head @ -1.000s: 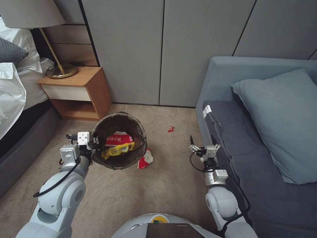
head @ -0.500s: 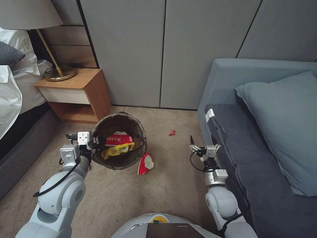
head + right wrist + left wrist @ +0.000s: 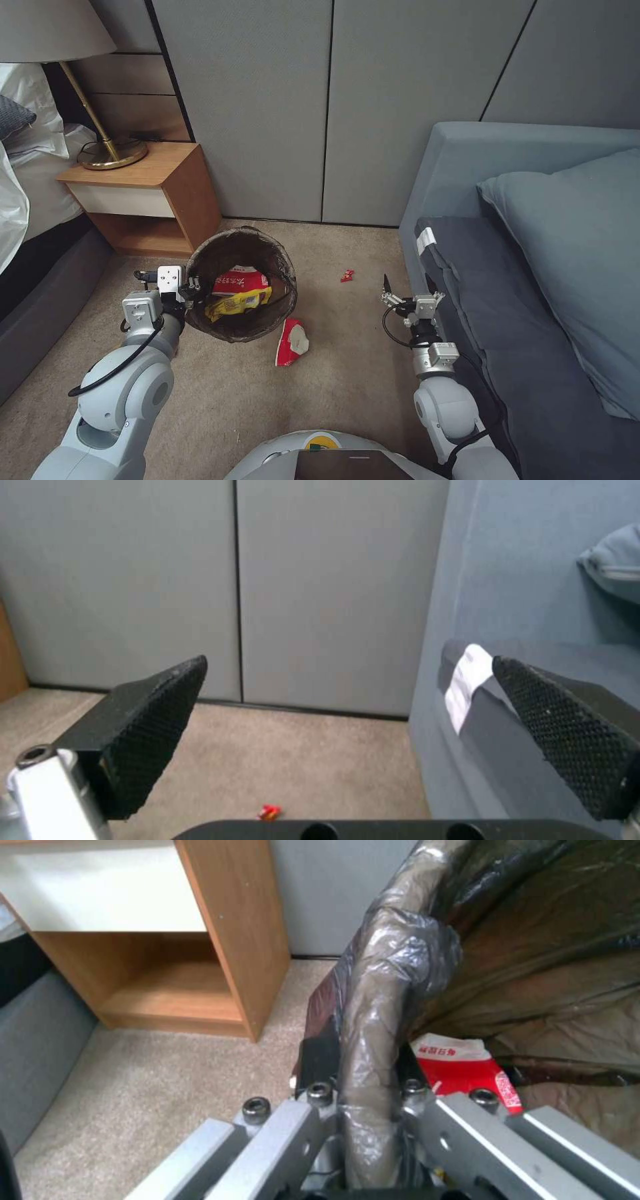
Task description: Pick up the trash bin, then pick up the garbage from the floor and place it into the trash bin.
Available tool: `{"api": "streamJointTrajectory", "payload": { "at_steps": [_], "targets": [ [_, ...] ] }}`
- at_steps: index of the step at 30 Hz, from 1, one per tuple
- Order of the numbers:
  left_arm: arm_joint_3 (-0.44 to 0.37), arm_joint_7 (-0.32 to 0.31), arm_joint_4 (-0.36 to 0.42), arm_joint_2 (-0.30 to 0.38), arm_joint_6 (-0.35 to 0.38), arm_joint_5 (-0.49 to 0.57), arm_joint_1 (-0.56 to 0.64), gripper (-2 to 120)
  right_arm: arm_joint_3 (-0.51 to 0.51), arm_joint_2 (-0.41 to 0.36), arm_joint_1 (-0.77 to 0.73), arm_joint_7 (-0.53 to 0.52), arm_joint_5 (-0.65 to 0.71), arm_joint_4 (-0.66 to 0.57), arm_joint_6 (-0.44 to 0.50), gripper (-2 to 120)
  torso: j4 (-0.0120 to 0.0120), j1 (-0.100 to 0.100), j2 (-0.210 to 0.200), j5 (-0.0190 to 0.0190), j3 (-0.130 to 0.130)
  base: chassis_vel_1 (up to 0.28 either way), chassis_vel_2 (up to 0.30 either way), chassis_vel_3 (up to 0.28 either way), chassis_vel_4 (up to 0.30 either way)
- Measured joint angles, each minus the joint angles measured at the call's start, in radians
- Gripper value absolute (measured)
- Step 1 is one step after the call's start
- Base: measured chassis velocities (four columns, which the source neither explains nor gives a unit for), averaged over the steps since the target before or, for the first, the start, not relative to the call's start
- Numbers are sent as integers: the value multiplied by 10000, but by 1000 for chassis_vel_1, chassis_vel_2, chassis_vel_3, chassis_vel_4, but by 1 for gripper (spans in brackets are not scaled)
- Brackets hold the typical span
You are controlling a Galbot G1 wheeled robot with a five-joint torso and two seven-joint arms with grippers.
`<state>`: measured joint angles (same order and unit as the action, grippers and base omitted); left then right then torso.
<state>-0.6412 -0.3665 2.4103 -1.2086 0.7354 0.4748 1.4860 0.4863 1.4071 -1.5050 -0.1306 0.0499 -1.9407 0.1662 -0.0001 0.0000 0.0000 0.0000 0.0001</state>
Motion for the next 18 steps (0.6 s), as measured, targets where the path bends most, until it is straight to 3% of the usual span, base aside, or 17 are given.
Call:
{"api": "streamJointTrajectory", "payload": {
  "at_steps": [18],
  "targets": [
    [-90, 175, -4, -36, 0, 88, -33, 0, 9, -81, 136, -108, -20, 164, -9, 100, -1, 0, -1, 0, 0, -3, 7, 5, -1]
  ]
}}
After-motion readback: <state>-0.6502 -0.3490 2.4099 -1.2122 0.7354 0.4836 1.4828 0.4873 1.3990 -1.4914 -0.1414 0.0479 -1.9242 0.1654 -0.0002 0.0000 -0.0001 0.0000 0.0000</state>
